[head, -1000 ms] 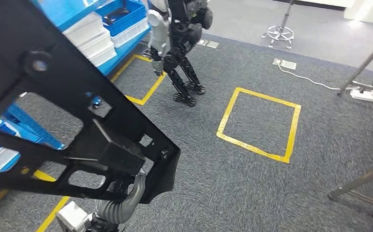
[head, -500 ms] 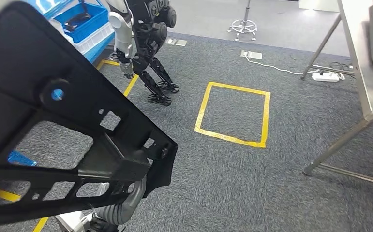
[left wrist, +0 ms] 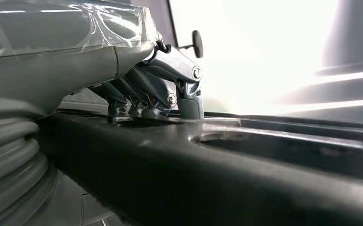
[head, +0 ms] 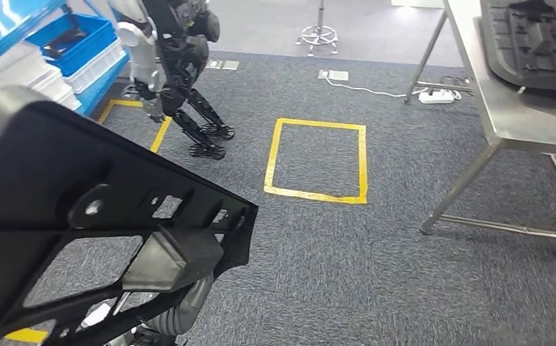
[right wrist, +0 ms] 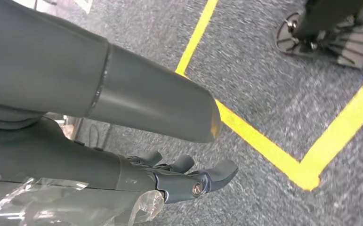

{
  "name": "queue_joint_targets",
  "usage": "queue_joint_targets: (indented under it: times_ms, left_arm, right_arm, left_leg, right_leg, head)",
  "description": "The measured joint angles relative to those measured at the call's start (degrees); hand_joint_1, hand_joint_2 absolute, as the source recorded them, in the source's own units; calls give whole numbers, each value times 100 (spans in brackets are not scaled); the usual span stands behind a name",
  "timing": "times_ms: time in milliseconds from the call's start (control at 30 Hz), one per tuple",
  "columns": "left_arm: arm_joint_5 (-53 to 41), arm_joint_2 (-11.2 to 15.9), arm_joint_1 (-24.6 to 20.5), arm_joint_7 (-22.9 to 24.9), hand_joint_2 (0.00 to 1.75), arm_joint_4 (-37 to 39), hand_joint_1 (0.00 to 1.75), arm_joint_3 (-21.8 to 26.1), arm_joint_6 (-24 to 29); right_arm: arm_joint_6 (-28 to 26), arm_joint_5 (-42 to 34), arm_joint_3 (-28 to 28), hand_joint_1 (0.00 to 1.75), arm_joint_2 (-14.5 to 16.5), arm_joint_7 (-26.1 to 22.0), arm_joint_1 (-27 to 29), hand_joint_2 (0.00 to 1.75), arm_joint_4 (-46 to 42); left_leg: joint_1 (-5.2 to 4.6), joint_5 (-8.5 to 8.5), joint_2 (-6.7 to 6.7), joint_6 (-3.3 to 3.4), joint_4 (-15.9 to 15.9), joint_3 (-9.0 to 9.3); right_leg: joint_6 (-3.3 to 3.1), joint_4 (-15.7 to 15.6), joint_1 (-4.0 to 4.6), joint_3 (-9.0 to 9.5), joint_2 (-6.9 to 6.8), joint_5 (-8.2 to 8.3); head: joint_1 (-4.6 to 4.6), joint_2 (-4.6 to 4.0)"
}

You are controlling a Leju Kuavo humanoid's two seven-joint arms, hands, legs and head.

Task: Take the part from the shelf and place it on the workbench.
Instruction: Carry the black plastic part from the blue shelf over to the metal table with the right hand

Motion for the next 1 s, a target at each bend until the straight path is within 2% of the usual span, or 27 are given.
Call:
queue_joint_targets:
  times_ms: [67, 100, 167, 233, 267, 300, 333, 367, 400, 467, 500, 533, 600, 633, 667, 733, 767, 800, 833, 867, 900, 933, 967, 1000]
  left_arm:
    - [7, 24, 34, -5, 175, -31, 175, 25, 34]
    - [8, 33, 45, -5, 175, -42, 175, 33, 42]
    - [4, 49, 58, -3, 175, -66, 175, 42, 46]
    - [-6, 69, 70, 5, 175, -89, 175, 45, 47]
    - [-14, 81, 75, 13, 175, -93, 175, 45, 47]
    - [-25, 90, 78, 26, 175, -93, 175, 44, 47]
    - [-38, 97, 80, 45, 175, -93, 175, 44, 47]
    - [-51, 103, 81, 64, 175, -94, 175, 43, 47]
    - [-65, 106, 80, 82, 175, -97, 175, 43, 47]
    - [-89, 109, 78, 107, 175, -114, 175, 43, 48]
    - [-96, 112, 78, 116, 175, -123, 175, 42, 49]
    - [-99, 117, 79, 127, 175, -131, 175, 42, 49]
    - [-101, 125, 77, 151, 175, -142, 175, 40, 50]
    - [-103, 126, 72, 163, 175, -148, 175, 40, 49]
    - [-105, 126, 68, 171, 175, -157, 175, 39, 47]
    - [-108, 129, 68, 181, 175, -172, 175, 39, 45]
    - [-108, 132, 72, 183, 175, -176, 175, 39, 44]
    - [-107, 134, 75, 184, 175, -176, 175, 38, 43]
    - [-105, 135, 77, 185, 175, -176, 175, 37, 41]
    - [-106, 136, 77, 185, 175, -176, 175, 36, 40]
    - [-108, 136, 75, 185, 175, -176, 175, 35, 40]
    - [-109, 136, 73, 185, 175, -178, 175, 34, 40]
    - [-111, 137, 69, 185, 175, -181, 175, 35, 40]
    - [-113, 137, 65, 186, 175, -185, 175, 36, 40]
  right_arm:
    - [-20, 16, 13, 0, -1, 5, -8, 0, 0]
    - [-24, 18, 17, 0, -2, 7, -12, 0, 0]
    - [-26, 15, 24, 0, -4, 9, -32, 0, 0]
    - [-22, 0, 37, 0, -5, 12, -51, 0, 0]
    - [-20, -13, 44, 0, -5, 12, -51, 0, 0]
    - [-17, -24, 51, 0, -4, 11, -44, 0, 0]
    - [-14, -35, 54, 0, -3, 10, -33, 0, 0]
    - [-9, -43, 55, 0, -2, 9, -19, 0, 0]
    - [-3, -47, 55, 0, 2, 8, -9, 0, 0]
    - [9, -60, 55, 0, 10, 8, -4, 0, 0]
    - [13, -67, 55, 0, 14, 5, -7, 0, 0]
    - [15, -74, 54, 0, 15, 1, -1, 0, 0]
    - [15, -83, 54, 0, 15, -12, 26, 0, 0]
    - [13, -84, 54, 0, 16, -23, 39, 0, 0]
    - [9, -85, 55, 0, 20, -35, 43, 0, 0]
    - [-1, -85, 56, 0, 29, -61, 33, 0, 0]
    - [-5, -85, 57, 0, 37, -66, 29, 0, 0]
    - [-8, -85, 58, 0, 43, -70, 26, 0, 0]
    - [-9, -85, 60, 0, 50, -70, 24, 0, 0]
    - [-9, -85, 61, 0, 54, -70, 23, 0, 0]
    - [-9, -86, 61, 0, 54, -70, 20, 0, 0]
    - [-9, -86, 61, 0, 52, -69, 14, 0, 0]
    - [-9, -86, 62, 0, 52, -68, 4, 0, 0]
    - [-10, -87, 62, 0, 51, -66, -5, 0, 0]
  left_leg:
    - [-13, -9, 83, -22, 24, -20]
    - [-3, -32, 80, -40, 51, -26]
    - [44, -259, -140, -109, 364, -137]
    - [101, -663, -408, -190, 1073, -424]
    - [123, -814, -451, -215, 1432, -578]
    - [140, -885, -471, -230, 1664, -676]
    - [153, -845, -487, -234, 1686, -678]
    - [164, -706, -513, -227, 1497, -582]
    - [172, -504, -576, -212, 1127, -403]
    - [177, -171, -856, -175, 345, -50]
    - [167, -98, -968, -162, 133, 30]
    - [149, -80, -1030, -147, 49, 49]
    - [127, -21, -933, -81, 10, 37]
    - [127, 24, -871, -34, -31, 41]
    - [134, 74, -803, 23, -74, 38]
    - [123, 138, -662, 93, -119, 7]
    - [113, 152, -584, 112, -118, -17]
    - [104, 160, -506, 113, -116, -37]
    - [99, 167, -429, 113, -115, -50]
    - [99, 170, -356, 109, -112, -57]
    - [102, 167, -287, 99, -105, -58]
    - [98, 158, -226, 81, -87, -60]
    - [84, 138, -171, 51, -49, -72]
    - [71, 122, -124, 20, -15, -86]
  right_leg:
    - [-68, -11, 11, -35, 88, 17]
    - [-91, -18, 5, -46, 132, 29]
    - [-145, -33, -17, -67, 224, 62]
    - [-185, -33, -24, -98, 321, 89]
    - [-198, -32, -24, -116, 379, 104]
    - [-201, -32, -25, -132, 443, 117]
    - [-197, -31, -27, -142, 509, 131]
    - [-188, -30, -31, -149, 585, 146]
    - [-173, -31, -36, -151, 656, 161]
    - [-125, -30, -49, -179, 793, 202]
    - [-89, -31, -60, -206, 850, 230]
    - [-48, -38, -74, -234, 905, 260]
    - [38, -59, -107, -272, 988, 313]
    - [62, -28, -104, -301, 931, 293]
    - [76, 96, -92, -367, 808, 197]
    - [86, 701, -60, -632, 507, -198]
    - [97, 1106, -58, -792, 429, -413]
    - [111, 1426, -59, -904, 400, -549]
    - [125, 1586, -63, -934, 382, -593]
    - [140, 1483, -69, -825, 357, -522]
    - [154, 1157, -76, -602, 309, -375]
    - [164, 723, -84, -326, 198, -223]
    - [157, 311, -75, -83, 95, -97]
    - [127, 43, -66, 59, 28, -26]
  head:
    - [-11, 0]
    - [-12, 0]
    - [-22, 0]
    - [-34, 0]
    - [-37, 0]
    - [-38, 0]
    - [-40, 0]
    - [-41, 0]
    - [-42, 0]
    - [-42, 0]
    - [-41, 0]
    - [-40, 0]
    - [-39, 0]
    - [-34, 0]
    - [-23, 0]
    - [4, 0]
    - [13, 0]
    - [15, 0]
    - [15, 0]
    - [15, 0]
    - [15, 0]
    - [16, 0]
    - [17, 1]
    - [13, 1]
